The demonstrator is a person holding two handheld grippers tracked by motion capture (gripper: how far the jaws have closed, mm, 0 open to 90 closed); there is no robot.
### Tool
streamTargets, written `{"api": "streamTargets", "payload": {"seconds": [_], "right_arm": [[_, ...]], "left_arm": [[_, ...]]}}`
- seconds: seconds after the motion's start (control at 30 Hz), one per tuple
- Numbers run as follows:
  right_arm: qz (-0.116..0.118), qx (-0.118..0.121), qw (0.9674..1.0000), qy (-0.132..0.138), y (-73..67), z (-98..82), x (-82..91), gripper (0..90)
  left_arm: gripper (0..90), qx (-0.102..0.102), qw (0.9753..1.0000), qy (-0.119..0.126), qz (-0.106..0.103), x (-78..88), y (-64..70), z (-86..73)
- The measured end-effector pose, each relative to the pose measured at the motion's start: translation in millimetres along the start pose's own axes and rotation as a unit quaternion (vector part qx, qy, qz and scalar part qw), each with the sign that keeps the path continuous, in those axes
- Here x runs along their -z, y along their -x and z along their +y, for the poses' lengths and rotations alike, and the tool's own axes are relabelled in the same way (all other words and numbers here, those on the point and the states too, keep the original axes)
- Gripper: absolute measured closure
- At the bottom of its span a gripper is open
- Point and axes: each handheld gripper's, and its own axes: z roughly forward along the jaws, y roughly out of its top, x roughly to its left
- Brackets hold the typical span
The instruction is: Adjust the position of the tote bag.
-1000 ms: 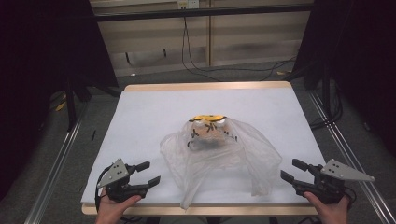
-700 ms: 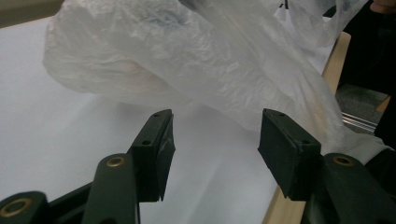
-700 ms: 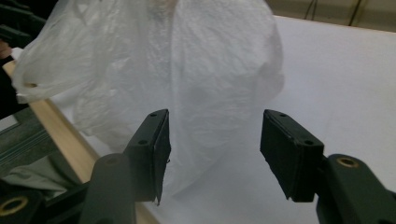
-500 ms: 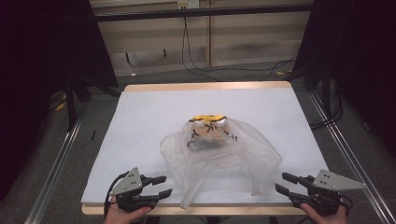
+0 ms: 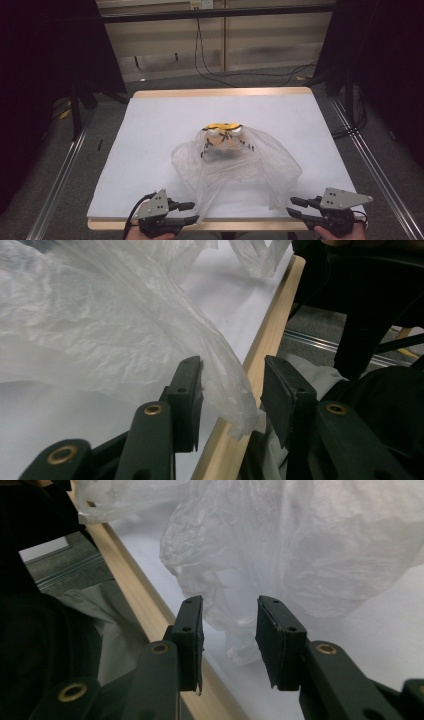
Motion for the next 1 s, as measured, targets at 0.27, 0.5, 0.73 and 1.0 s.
{"api": "streamTargets", "payload": {"seconds": [0.27,0.5,0.73,1.0], "right_arm": [[0.037,0.013,0.9988,-0.030,-1.6,6.5,-19.5,58.3],[0.044,0.025,0.9965,-0.066,2.2,10.7,-41.6,50.5],[0.050,0.033,0.9942,-0.089,8.8,16.0,-66.2,54.8],[0.037,0.034,0.9924,-0.112,11.0,12.0,-70.7,67.7]], "left_arm": [[55.9,0.000,0.9999,-0.017,0.001,-15.6,-6.5,3.6],[53.9,-0.006,0.9992,-0.039,-0.001,-25.7,-8.3,1.8],[53.5,-0.011,0.9968,-0.079,0.009,-33.0,-8.4,-2.2],[53.2,-0.018,0.9959,-0.088,0.005,-41.0,-7.8,-4.8]]}}
